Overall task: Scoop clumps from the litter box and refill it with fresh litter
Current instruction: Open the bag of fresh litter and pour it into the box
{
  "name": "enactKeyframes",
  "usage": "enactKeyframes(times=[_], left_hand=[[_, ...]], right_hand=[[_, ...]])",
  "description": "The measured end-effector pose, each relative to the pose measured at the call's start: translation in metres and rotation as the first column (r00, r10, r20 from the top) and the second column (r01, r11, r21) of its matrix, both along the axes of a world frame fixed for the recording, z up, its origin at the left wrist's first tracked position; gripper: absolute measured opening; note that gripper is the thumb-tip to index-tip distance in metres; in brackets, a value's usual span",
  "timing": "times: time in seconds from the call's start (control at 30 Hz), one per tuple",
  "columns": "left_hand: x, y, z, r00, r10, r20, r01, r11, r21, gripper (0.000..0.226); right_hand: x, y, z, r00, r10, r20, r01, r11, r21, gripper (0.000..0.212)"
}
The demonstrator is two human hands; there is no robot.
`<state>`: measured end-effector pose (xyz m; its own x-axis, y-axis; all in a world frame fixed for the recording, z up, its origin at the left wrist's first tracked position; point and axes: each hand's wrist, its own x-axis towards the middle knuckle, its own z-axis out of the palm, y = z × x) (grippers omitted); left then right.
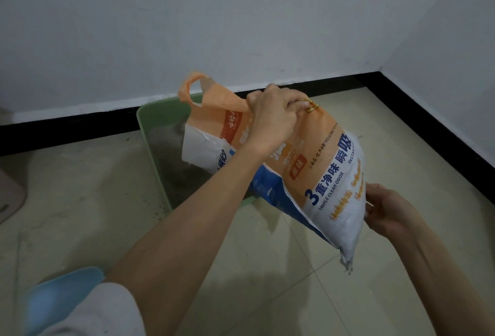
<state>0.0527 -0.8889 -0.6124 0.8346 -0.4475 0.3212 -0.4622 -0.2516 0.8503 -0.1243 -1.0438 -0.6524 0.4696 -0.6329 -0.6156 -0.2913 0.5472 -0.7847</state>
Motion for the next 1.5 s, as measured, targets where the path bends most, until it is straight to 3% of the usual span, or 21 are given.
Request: enactKeyframes(times=[0.87, 1.13, 1.3, 1.5], left_hand=[[-0.014, 0.011, 0.017, 1.000, -0.026, -0.006, 0.026, 1.000, 0.007, 0.018], [-0.019, 0.000, -0.006, 0.989, -0.143, 0.043, 0.131, 0.971, 0.201, 0.018], [-0.034, -0.005, -0.011, 0.967, -0.232, 0.101, 0.195, 0.938, 0.285, 0.021], [-0.054, -0.015, -0.024, 0.920, -0.371, 0.128, 0.277, 0.846, 0.456, 0.023]], right_hand=[[-0.006, 0.006, -0.009, 1.000, 0.010, 0.021, -0.011, 0.999, 0.048, 0.024], [-0.011, 0.027, -0.058, 1.000, 0.008, 0.015, -0.011, 0.982, 0.190, 0.012], [-0.014, 0.032, -0.073, 0.999, 0.023, -0.027, -0.016, 0.975, 0.223, 0.027], [-0.026, 0.012, -0.067, 0.917, 0.314, -0.247, -0.285, 0.947, 0.147, 0.050]])
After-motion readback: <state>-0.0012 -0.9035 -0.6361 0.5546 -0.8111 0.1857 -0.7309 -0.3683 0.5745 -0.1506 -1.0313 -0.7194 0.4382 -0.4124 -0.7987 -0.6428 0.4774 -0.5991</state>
